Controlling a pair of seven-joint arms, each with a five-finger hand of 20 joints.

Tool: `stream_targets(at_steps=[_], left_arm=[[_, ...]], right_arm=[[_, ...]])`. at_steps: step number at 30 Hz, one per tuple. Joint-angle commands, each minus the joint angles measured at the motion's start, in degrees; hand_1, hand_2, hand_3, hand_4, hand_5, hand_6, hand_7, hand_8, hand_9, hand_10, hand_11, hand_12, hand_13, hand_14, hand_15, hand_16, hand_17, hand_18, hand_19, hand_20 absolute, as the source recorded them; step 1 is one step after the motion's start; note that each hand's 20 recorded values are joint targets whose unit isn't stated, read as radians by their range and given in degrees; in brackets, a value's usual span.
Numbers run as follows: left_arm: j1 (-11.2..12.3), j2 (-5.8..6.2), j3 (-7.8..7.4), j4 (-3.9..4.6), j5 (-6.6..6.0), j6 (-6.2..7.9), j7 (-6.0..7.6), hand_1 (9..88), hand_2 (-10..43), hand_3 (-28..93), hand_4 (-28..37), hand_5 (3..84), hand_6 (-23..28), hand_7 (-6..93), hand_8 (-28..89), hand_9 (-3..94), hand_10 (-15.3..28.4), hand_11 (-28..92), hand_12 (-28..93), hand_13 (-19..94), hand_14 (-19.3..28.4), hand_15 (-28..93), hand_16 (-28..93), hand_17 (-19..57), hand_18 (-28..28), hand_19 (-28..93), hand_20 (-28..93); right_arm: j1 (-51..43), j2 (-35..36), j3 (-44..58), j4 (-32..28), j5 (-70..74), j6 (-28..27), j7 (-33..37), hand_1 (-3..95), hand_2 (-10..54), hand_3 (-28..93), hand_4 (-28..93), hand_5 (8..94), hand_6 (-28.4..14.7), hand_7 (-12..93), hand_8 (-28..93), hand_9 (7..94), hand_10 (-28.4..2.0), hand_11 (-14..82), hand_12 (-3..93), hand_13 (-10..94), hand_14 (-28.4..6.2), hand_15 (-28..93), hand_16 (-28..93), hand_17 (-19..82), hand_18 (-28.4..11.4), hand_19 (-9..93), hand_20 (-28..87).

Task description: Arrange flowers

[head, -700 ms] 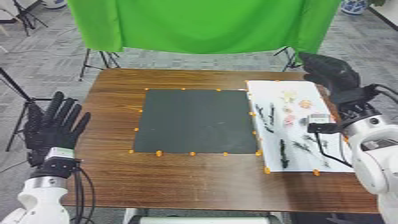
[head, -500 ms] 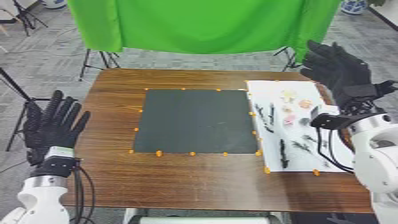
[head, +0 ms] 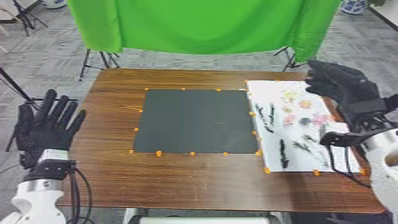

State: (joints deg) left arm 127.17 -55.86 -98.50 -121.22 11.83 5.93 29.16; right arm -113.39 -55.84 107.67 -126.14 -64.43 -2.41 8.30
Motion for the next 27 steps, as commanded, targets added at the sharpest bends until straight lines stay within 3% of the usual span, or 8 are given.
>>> stream_targets(at_steps=[1,5,7,9,10,11,16,27], left_arm=[[4.3,-0.35,-1.57,-1.92,-0.27,0.68,1.69,22.8,16.2,66,-28.3,36.2,7.4,4.6,-7,29.3,13.7,12,7,17,12.1,18,-6,-4.5,11.2,26,8],[5.9,-0.53,-2.32,-2.36,-0.8,1.04,2.23,23.4,16.1,65,-28.3,37.0,7.6,4.7,-7,30.3,14.1,12,7,18,12.4,19,-6,-4.3,11.6,27,8],[5.7,-1.02,-2.17,-2.26,-1.08,1.53,1.03,23.4,16.2,65,-28.3,37.1,7.6,4.7,-7,30.4,14.1,13,7,18,12.4,19,-6,-4.4,11.6,27,8],[5.4,-1.13,-1.68,-2.74,-3.26,3.74,0.4,23.4,16.6,65,-28.3,37.3,7.7,4.9,-7,30.7,14.3,13,7,19,12.6,19,-7,-4.3,11.7,27,8],[5.2,-1.17,-1.45,-2.45,-3.37,2.83,0.71,23.5,16.7,65,-28.3,37.5,7.9,5.0,-7,30.9,14.4,13,7,19,12.7,20,-7,-4.3,11.7,28,8],[5.3,-1.2,-1.47,-2.33,-3.01,1.98,0.58,23.4,16.9,65,-28.3,37.6,8.0,5.1,-7,30.9,14.5,13,7,19,12.8,20,-7,-4.4,11.8,28,8],[5.1,-1.84,-1.15,-2.22,-2.86,3.04,-0.64,23.2,17.4,65,-28.3,38.0,8.2,5.9,-7,31.1,14.8,14,7,19,13.2,21,-7,-4.5,11.8,29,7],[5.0,-1.68,-0.6,-2.05,-3.34,3.79,-1.12,23.1,18.1,65,-28.3,39.3,8.7,7.3,-7,31.8,15.6,16,8,20,14.0,24,-8,-4.7,12.0,31,7]], right_arm=[[-5.4,9.1,-13.6,-4.8,-32.7,28.0,18.7,20.2,-2.5,80,-26,59.4,-5.3,15,-13,61.9,-16.9,14.0,14.4,58,-14.3,39,20,21,-21.3,60,27],[-3.9,11.3,-21.4,-4.2,-57.7,21.2,30.6,27.4,-9.2,76,-26,70.4,-4.4,18,-12,74.8,-17.6,19.3,17.6,68,-13.8,53,22,28,-23.5,76,30],[-4.9,11.6,-22.2,-5.0,-61.5,17.7,34.6,28.4,-9.5,75,-27,71.6,-3.9,19,-12,76.1,-17.3,20.9,18.5,69,-13.7,56,23,29,-23.9,78,30],[-5.2,11.9,-23.1,-5.2,-61.2,15.6,37.4,29.2,-9.5,74,-28,72.6,-3.4,20,-12,76.6,-17.0,21.9,19.0,69,-13.4,57,23,29,-24.2,80,31],[-5.0,12.1,-23.8,-5.1,-62.3,13.8,38.8,30.6,-9.5,73,-28,73.4,-3.2,21,-12,77.5,-16.9,22.6,19.1,69,-13.2,58,23,30,-24.5,81,31],[-5.4,11.9,-23.7,-5.0,-64.2,10.3,39.3,31.9,-9.5,73,-28,73.8,-3.1,22,-12,78.0,-16.8,22.9,19.1,70,-13.2,58,23,30,-24.7,81,30],[-4.8,10.9,-25.1,-4.9,-64.5,1.9,42.6,31.3,-9.5,69,-28,73.5,-3.8,20,-13,76.9,-17.6,21.8,18.8,69,-13.6,57,23,30,-25.5,82,29],[-3.0,8.1,-30.1,-2.1,-64.6,-3.5,42.7,37.5,-9.5,54,-28,71.4,-4.8,17,-11,75.2,-17.7,20.9,18.8,68,-13.8,56,22,29,-26.1,82,24]])
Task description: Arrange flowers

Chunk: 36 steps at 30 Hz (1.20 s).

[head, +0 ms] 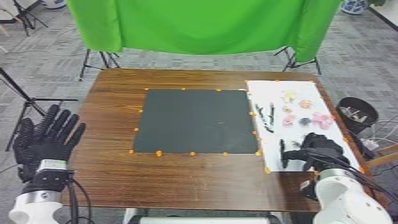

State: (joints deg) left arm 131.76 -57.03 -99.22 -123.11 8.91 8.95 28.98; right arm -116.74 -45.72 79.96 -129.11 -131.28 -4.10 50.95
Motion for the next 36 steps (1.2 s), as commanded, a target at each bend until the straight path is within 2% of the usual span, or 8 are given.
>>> stream_targets(at_steps=[1,8,11,13,19,23,27,36], left_arm=[[0.7,-0.54,0.11,-0.25,-0.46,0.73,-0.8,23.0,18.1,65,-28.3,39.4,8.8,7.3,-7,31.8,15.6,16,8,20,14.2,25,-8,-4.8,12.0,31,7],[0.7,-0.92,0.29,-0.28,-0.28,0.9,-1.24,22.6,18.1,65,-28.3,39.7,8.9,7.7,-7,31.8,15.4,16,8,20,14.4,26,-8,-4.8,12.2,31,6],[0.5,-0.96,0.29,-0.21,-0.08,0.83,-1.51,22.4,18.1,66,-28.3,39.8,8.9,7.8,-7,31.8,15.5,16,8,20,14.6,26,-8,-4.9,12.2,32,6],[0.3,-0.76,0.51,-0.19,-0.24,0.76,-1.52,22.6,18.0,66,-28.3,39.7,8.9,7.9,-7,31.8,15.6,16,8,20,15.2,27,-8,-4.9,12.2,32,6],[-0.2,-1.0,0.76,0.01,-0.16,0.86,-2.26,23.0,17.7,66,-28.3,38.8,9.2,8.3,-7,31.4,15.9,17,9,20,16.3,28,-7,-5.1,12.5,32,6],[-0.4,-0.93,1.15,0.18,-0.42,0.9,-2.45,23.1,17.4,66,-28.3,38.7,9.2,8.4,-7,31.4,16.1,17,10,20,16.4,29,-7,-5.2,12.7,32,6],[-0.7,-0.86,1.55,0.26,-1.19,0.49,-2.39,23.1,17.0,67,-28.3,38.8,9.3,8.6,-7,31.4,16.1,17,10,20,16.4,29,-7,-5.3,12.7,33,6],[-0.5,-0.8,1.72,0.33,-0.92,-0.11,-2.0,23.8,16.1,67,-28.3,38.9,9.3,8.7,-7,31.5,16.0,17,10,21,16.7,32,-7,-6.1,13.8,34,7]], right_arm=[[0.4,-2.4,-2.6,1.0,2.7,-2.0,0.1,37.0,-9.5,55,-28,71.5,-4.8,17,-11,75.3,-17.6,21.1,18.9,68,-13.8,56,22,29,-26.1,82,24],[1.5,-4.1,-4.2,4.1,2.4,-5.5,-0.1,39.0,-9.5,67,-28,72.4,-4.2,18,-12,76.0,-16.9,22.4,19.2,69,-13.3,56,22,30,-25.9,83,23],[1.6,-4.0,-5.4,5.6,0.4,-4.3,-0.7,51.1,-9.5,66,-28,73.8,-3.7,22,-2,77.2,-15.6,21.0,22.1,70,-12.2,54,24,31,-25.0,83,21],[1.5,-3.7,-6.3,6.5,-1.2,-2.5,-0.9,58.9,-9.5,67,-28,74.6,-2.8,27,1,80.9,-13.6,10.8,30.9,72,-9.1,47,34,32,-24.0,83,20],[1.9,-4.4,-7.9,8.4,-2.7,0.2,0.5,64.8,-9.5,70,-28,66.9,-0.3,49,12,73.8,-15.2,11.5,16.4,75,-4.9,32,37,39,-21.0,80,20],[1.3,-4.1,-8.4,8.8,-3.0,3.9,-1.1,66.4,-9.5,70,-28,62.6,0.5,66,11,82.9,-12.2,4.7,23.9,83,-3.6,23,41,43,-20.6,83,20],[0.1,-3.1,-7.9,8.4,-2.9,10.7,-4.1,67.2,-9.5,73,-28,64.4,0.3,69,10,92.5,-8.3,6.3,32.1,91,-1.5,22,48,45,-21.4,87,20],[1.5,0.2,-9.5,6.4,-6.6,28.7,-8.6,54.4,-9.5,90,-11,67.9,-0.6,73,6,93.7,-11.9,13.3,42.0,84,-7.6,43,51,36,-22.1,93,15]])
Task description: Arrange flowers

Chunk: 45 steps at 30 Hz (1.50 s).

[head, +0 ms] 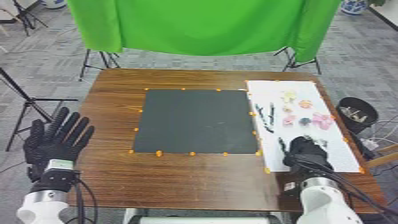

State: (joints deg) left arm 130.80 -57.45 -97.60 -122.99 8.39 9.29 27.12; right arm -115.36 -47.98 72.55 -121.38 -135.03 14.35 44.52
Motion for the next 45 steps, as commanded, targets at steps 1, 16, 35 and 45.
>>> stream_targets(at_steps=[1,16,35,45], left_arm=[[0.4,-0.38,0.1,0.17,-0.41,-0.33,-0.21,23.9,16.0,67,-28.3,38.9,9.3,8.7,-7,31.6,16.0,17,10,21,16.7,32,-7,-6.1,13.8,34,7],[1.0,0.27,0.17,1.03,-0.79,1.43,0.15,24.1,15.9,67,-28.3,39.0,9.2,8.4,-7,31.5,15.9,17,10,21,16.4,31,-7,-5.9,13.8,33,7],[-1.0,2.18,3.11,3.23,0.82,4.07,-3.53,24.7,16.3,69,-28.3,38.5,9.0,7.9,-7,31.1,15.7,17,10,21,16.0,30,-7,-5.9,13.5,33,7],[-3.4,2.86,4.72,4.05,0.69,4.25,-5.33,24.7,16.2,69,-28.3,38.5,9.0,8.2,-7,31.2,15.7,17,10,21,16.1,30,-7,-6.0,13.5,32,7]], right_arm=[[0.7,2.6,-2.5,-1.6,-3.1,11.4,-2.4,53.9,-9.5,90,-10,68.2,-0.6,73,6,93.7,-12.0,13.8,42.1,83,-7.8,44,51,36,-22.1,93,15],[33.8,-6.8,-26.2,7.2,9.1,15.1,-2.2,49.6,-9.5,93,-3,67.8,-1.0,73,7,93.7,-12.1,18.0,41.3,81,-8.9,54,48,35,-23.3,93,16],[53.1,-29.4,-43.7,27.3,15.1,7.8,5.3,46.3,-9.5,93,9,67.1,-2.6,77,6,93.5,-13.5,26.7,37.0,75,-16.1,67,46,32,-27.5,93,18],[48.8,-32.5,-44.1,28.8,13.2,4.7,10.2,45.5,-9.5,93,11,66.3,-2.7,77,8,92.8,-13.0,28.6,36.5,75,-16.2,69,45,33,-28.3,93,18]])
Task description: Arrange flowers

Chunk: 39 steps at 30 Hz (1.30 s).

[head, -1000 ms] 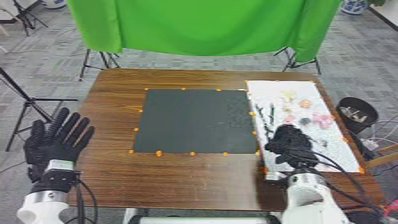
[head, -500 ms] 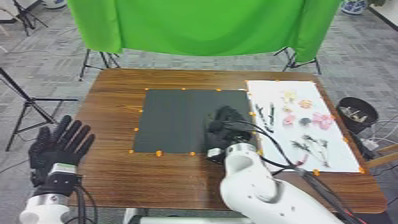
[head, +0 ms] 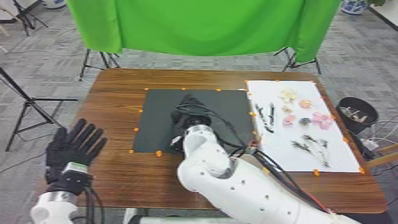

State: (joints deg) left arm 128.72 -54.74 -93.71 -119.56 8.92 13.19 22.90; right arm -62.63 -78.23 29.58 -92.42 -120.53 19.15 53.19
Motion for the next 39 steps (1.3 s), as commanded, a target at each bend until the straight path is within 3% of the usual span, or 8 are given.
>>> stream_targets(at_steps=[1,2,7,10,21,29,36,39], left_arm=[[-1.8,-0.27,1.24,1.08,0.3,-0.27,-1.33,24.7,16.2,69,-28.3,38.5,8.9,8.2,-7,31.2,15.8,16,10,21,16.0,30,-7,-6.0,13.5,32,7],[-1.9,-0.58,1.74,1.23,0.18,-0.43,-1.08,24.7,16.2,69,-28.3,38.5,8.9,8.2,-7,31.2,15.8,17,10,21,16.0,30,-7,-6.0,13.5,32,7],[-4.5,-1.29,4.07,2.71,0.42,-1.65,-2.95,24.7,16.1,69,-28.3,38.6,9.0,8.3,-7,31.2,15.9,17,10,21,16.0,30,-7,-6.0,13.5,32,7],[-5.3,-1.36,4.63,2.94,0.48,-1.83,-3.17,24.6,16.1,69,-28.3,38.5,9.0,8.3,-7,31.2,15.8,17,10,21,16.0,30,-7,-6.0,13.5,32,7],[-5.7,-1.58,4.95,3.11,0.48,-2.11,-3.44,24.6,15.9,69,-28.3,38.6,9.0,8.3,-7,31.1,15.7,17,10,21,16.0,30,-7,-6.0,13.5,32,7],[-6.6,-1.28,5.47,3.46,-0.07,-1.91,-3.16,24.6,15.9,69,-28.3,38.6,9.0,8.7,-7,31.1,15.7,17,10,21,16.0,31,-7,-6.1,13.5,33,7],[-6.9,-1.1,5.72,3.57,0.16,-2.04,-3.26,24.6,15.9,69,-28.3,38.7,9.1,8.9,-7,31.0,15.8,17,10,21,16.3,31,-7,-6.1,13.7,33,7],[-7.4,-1.15,6.11,3.65,0.21,-2.22,-3.59,24.5,15.9,69,-28.3,38.6,9.1,8.9,-7,31.0,15.8,17,10,21,16.3,31,-7,-6.1,13.7,33,7]], right_arm=[[-4.1,-2.4,-1.1,-0.1,-1.1,0.3,1.3,45.5,-9.5,93,11,66.2,-2.7,77,8,92.8,-13.0,28.7,36.5,75,-16.1,69,45,33,-28.3,93,18],[-4.3,-2.9,-1.2,0.5,-2.0,0.6,1.1,45.5,-9.5,93,11,66.1,-2.8,77,8,92.6,-13.0,28.9,36.6,75,-16.0,69,45,33,-28.3,93,18],[-6.0,-5.2,0.4,2.1,-4.2,2.5,0.5,45.8,-9.5,93,10,65.5,-2.8,77,9,91.8,-13.1,29.6,36.4,75,-16.0,69,45,33,-28.3,93,18],[-6.9,-5.9,1.0,2.5,-4.9,2.1,0.0,45.8,-9.5,93,10,65.4,-2.9,77,9,91.6,-13.1,29.9,36.2,75,-16.0,69,45,32,-28.4,93,18],[-8.6,-6.4,1.6,3.2,-5.6,1.2,-0.4,46.9,-9.5,93,6,64.7,-2.9,78,9,90.8,-13.3,29.8,35.9,74,-15.2,70,45,32,-28.4,93,18],[-9.3,-6.6,2.2,0.8,-4.6,-4.0,-1.0,47.6,-9.5,88,-15,60.9,-4.8,75,12,86.5,-13.5,26.1,39.1,71,-15.7,70,40,31,-27.9,83,26],[-9.5,-6.8,2.7,1.0,-4.9,-4.4,-0.3,48.3,-9.5,82,-22,58.5,-5.9,74,11,84.1,-14.3,24.0,39.2,70,-16.3,72,31,30,-28.2,82,29],[-9.5,-6.7,3.1,1.0,-4.4,-4.2,-0.2,47.9,-9.5,80,-25,56.8,-6.4,74,10,80.4,-15.6,29.4,33.8,69,-16.6,72,29,30,-28.3,81,30]])
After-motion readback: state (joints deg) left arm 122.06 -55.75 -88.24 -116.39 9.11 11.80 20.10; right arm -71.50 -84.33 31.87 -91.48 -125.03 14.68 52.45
